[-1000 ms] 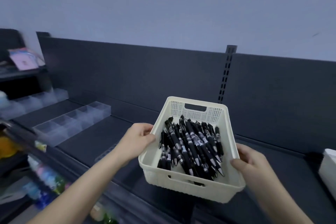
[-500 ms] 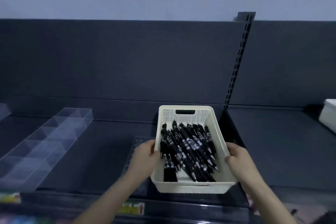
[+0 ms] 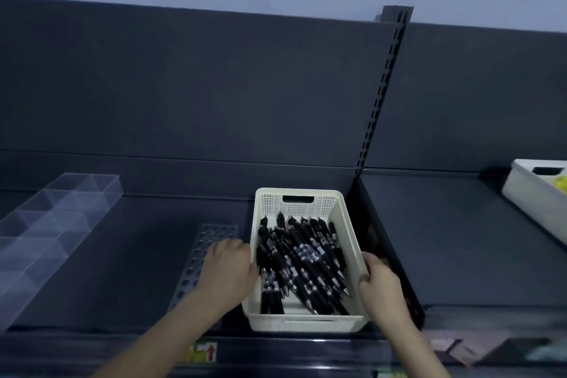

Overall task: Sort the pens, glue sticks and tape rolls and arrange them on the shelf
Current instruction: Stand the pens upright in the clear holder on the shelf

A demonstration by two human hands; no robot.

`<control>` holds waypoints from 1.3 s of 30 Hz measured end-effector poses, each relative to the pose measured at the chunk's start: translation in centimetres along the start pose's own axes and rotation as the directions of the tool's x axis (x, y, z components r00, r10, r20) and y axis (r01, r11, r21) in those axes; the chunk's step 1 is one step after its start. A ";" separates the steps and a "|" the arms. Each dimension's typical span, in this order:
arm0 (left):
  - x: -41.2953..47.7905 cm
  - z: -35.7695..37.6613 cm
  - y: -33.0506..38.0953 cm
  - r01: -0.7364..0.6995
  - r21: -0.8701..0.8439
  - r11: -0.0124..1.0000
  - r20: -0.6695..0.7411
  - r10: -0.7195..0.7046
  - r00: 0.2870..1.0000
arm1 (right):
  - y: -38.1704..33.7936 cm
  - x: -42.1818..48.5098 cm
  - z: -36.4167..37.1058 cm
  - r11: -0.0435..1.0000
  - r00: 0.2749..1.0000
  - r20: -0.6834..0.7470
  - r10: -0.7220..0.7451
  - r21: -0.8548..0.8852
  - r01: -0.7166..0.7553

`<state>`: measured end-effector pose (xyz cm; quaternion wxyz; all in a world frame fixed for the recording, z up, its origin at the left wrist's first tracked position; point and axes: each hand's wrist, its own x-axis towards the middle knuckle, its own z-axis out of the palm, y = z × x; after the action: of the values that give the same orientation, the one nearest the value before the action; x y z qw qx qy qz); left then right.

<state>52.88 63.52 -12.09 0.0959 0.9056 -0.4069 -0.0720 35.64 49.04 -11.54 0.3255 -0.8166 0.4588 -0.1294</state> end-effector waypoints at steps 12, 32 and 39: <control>4.0 -0.7 4.9 0.024 0.101 0.995 0.113 -0.035 0.993 | -3.8 4.7 3.0 0.929 0.940 0.198 -0.277 -0.196 0.314; 5.8 0.8 5.5 0.135 -0.185 0.973 0.032 -0.131 0.991 | -2.8 6.4 4.3 0.995 0.987 0.135 -0.089 -0.025 0.094; 5.4 -0.4 3.8 -0.026 -0.527 0.850 -0.140 -0.057 0.988 | -2.7 4.8 2.5 0.769 0.953 0.302 -0.019 0.613 -0.179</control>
<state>53.75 56.99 -11.10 0.3702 0.8507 -0.3557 -0.1130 41.32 47.03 -12.13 0.6504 -0.6481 0.3702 -0.1409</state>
